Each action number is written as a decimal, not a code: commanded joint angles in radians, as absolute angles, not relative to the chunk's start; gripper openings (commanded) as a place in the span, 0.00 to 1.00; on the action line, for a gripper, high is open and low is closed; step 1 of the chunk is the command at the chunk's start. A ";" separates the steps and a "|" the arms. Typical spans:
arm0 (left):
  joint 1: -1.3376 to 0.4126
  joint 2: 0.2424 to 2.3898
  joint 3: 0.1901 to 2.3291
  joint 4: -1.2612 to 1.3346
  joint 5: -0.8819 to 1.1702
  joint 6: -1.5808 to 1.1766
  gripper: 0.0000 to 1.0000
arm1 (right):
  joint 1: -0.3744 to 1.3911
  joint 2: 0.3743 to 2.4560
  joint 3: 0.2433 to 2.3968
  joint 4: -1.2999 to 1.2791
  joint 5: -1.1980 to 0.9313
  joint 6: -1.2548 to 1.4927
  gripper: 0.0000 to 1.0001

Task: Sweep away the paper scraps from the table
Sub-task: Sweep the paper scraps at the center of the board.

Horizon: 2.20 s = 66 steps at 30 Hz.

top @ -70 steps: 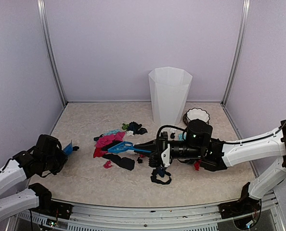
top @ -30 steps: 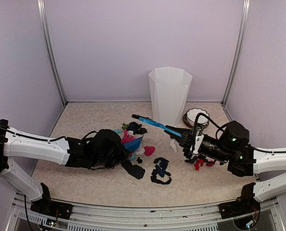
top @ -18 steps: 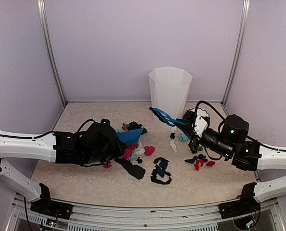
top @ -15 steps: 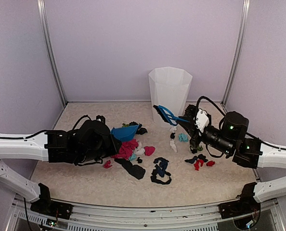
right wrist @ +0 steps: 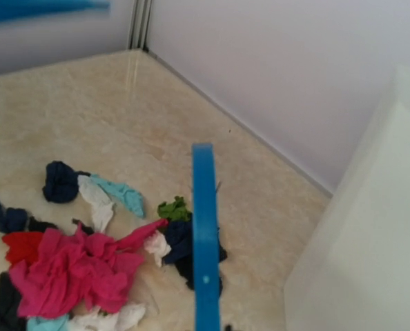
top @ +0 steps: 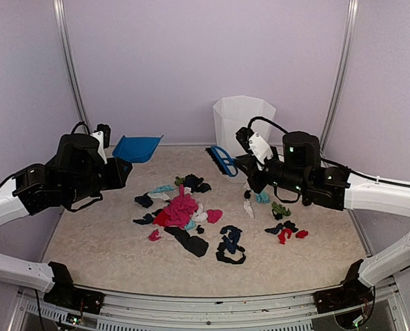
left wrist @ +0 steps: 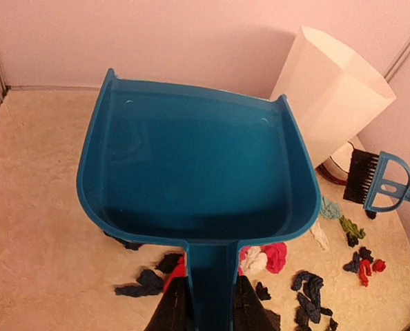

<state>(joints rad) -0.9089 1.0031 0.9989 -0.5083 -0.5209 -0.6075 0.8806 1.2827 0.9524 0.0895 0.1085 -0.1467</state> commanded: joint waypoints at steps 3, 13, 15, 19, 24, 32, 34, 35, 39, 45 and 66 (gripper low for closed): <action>-0.788 0.974 1.067 -0.515 -0.474 -0.361 0.00 | 0.873 1.549 1.225 0.031 0.192 -0.218 0.00; -0.661 0.858 0.930 -0.372 -0.427 -0.298 0.00 | 0.873 2.080 1.707 -0.032 0.418 -0.493 0.00; -0.624 0.837 0.909 -0.362 -0.379 -0.298 0.00 | 0.872 2.161 1.779 -0.043 0.446 -0.582 0.00; -0.578 0.815 0.895 -0.360 -0.350 -0.301 0.00 | 0.873 2.259 1.842 -0.052 0.430 -0.701 0.00; -0.535 0.809 0.888 -0.355 -0.303 -0.304 0.00 | 0.874 2.321 1.876 -0.087 0.370 -0.766 0.00; -0.522 0.807 0.885 -0.360 -0.301 -0.299 0.00 | 0.897 2.282 1.783 -0.172 0.211 -0.794 0.00; -0.521 0.806 0.885 -0.366 -0.311 -0.297 0.00 | 0.903 2.257 1.758 -0.203 0.171 -0.792 0.00; -0.522 0.805 0.884 -0.364 -0.311 -0.298 0.00 | 0.907 2.247 1.746 -0.218 0.157 -0.787 0.00; -0.520 0.806 0.885 -0.366 -0.310 -0.295 0.00 | 0.920 2.183 1.678 -0.260 0.097 -0.771 0.00; -0.521 0.805 0.885 -0.366 -0.307 -0.295 0.00 | 0.962 2.043 1.535 -0.307 0.012 -0.768 0.00; -0.433 0.805 0.882 -0.352 -0.220 -0.305 0.00 | 1.057 1.787 1.460 -0.137 0.185 -0.919 0.00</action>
<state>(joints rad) -0.4694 0.8169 0.8909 -0.3885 -0.2596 -0.3088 1.0542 1.7351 1.4174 -0.3157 0.1783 -0.8333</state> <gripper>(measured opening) 0.165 0.044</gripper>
